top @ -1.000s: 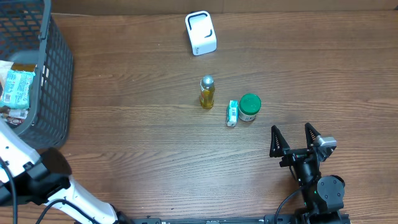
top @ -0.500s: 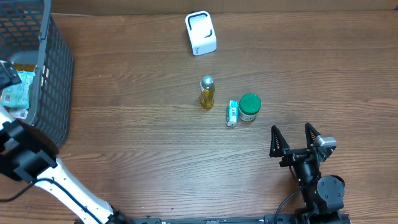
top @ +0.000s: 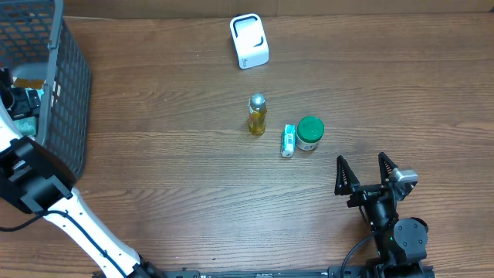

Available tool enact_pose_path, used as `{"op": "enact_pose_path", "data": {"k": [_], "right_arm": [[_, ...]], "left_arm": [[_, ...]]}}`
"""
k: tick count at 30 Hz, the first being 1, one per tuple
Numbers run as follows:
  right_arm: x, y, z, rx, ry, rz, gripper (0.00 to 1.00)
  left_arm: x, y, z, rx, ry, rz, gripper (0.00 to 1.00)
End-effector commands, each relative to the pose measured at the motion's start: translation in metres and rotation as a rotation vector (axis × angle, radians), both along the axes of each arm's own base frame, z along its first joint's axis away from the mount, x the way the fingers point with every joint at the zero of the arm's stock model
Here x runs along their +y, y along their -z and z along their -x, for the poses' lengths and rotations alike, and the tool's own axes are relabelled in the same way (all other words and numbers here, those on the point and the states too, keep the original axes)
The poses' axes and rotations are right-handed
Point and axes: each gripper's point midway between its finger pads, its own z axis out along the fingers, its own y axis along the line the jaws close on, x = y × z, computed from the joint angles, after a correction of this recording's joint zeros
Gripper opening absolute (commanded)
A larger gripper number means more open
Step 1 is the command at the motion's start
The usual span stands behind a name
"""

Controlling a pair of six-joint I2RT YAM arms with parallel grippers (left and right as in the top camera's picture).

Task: Scan the item barcode
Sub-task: 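Move the left gripper back into the grey basket, then grasp the green Freshening wipes pack in the basket and lift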

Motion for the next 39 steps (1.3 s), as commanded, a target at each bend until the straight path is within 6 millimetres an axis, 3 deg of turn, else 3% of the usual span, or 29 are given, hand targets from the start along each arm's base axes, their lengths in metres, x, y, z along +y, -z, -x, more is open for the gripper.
{"op": "enact_pose_path", "data": {"k": [1,8,19,21,22,23,24,25,28,31,34,38,39], "right_arm": [[0.000,0.002,0.000,-0.003,0.000,0.006,1.00],[0.000,0.002,0.000,-0.003,0.000,0.006,1.00],[0.000,0.002,0.000,-0.003,0.000,0.006,1.00],[0.000,0.002,0.000,-0.003,0.000,0.006,1.00],[0.000,0.002,0.000,-0.003,0.000,0.006,1.00],[0.000,0.002,0.000,-0.003,0.000,0.006,1.00],[0.000,0.002,0.000,-0.003,0.000,0.006,1.00],[0.000,0.002,0.000,-0.003,0.000,0.006,1.00],[0.000,0.002,0.000,-0.003,0.000,0.006,1.00],[0.000,0.002,0.000,-0.003,0.000,0.006,1.00],[0.000,0.002,0.000,-0.003,0.000,0.006,1.00],[0.000,0.002,0.000,-0.003,0.000,0.006,1.00],[0.000,0.002,0.000,-0.003,0.000,0.006,1.00]], "left_arm": [[0.000,0.014,-0.002,0.038,0.045,-0.001,1.00],[0.002,0.025,-0.005,0.041,0.044,0.000,1.00],[0.002,0.092,0.014,0.189,0.002,0.039,0.99],[0.001,0.096,0.015,0.193,-0.005,0.043,0.80],[0.001,0.096,0.015,0.191,-0.008,0.043,0.68],[0.001,0.094,0.013,0.186,-0.009,0.041,0.49],[0.001,0.093,0.013,0.184,-0.009,0.040,0.45],[0.000,0.092,0.012,0.183,-0.006,0.041,0.30],[-0.009,0.090,0.004,0.149,0.007,0.083,0.21],[-0.023,0.078,-0.011,0.078,0.028,0.152,0.17],[-0.028,0.046,-0.029,-0.018,0.000,0.159,0.17],[-0.031,-0.028,-0.052,-0.191,-0.039,0.096,0.17],[-0.034,-0.068,-0.059,-0.283,-0.066,0.056,0.18]]}}
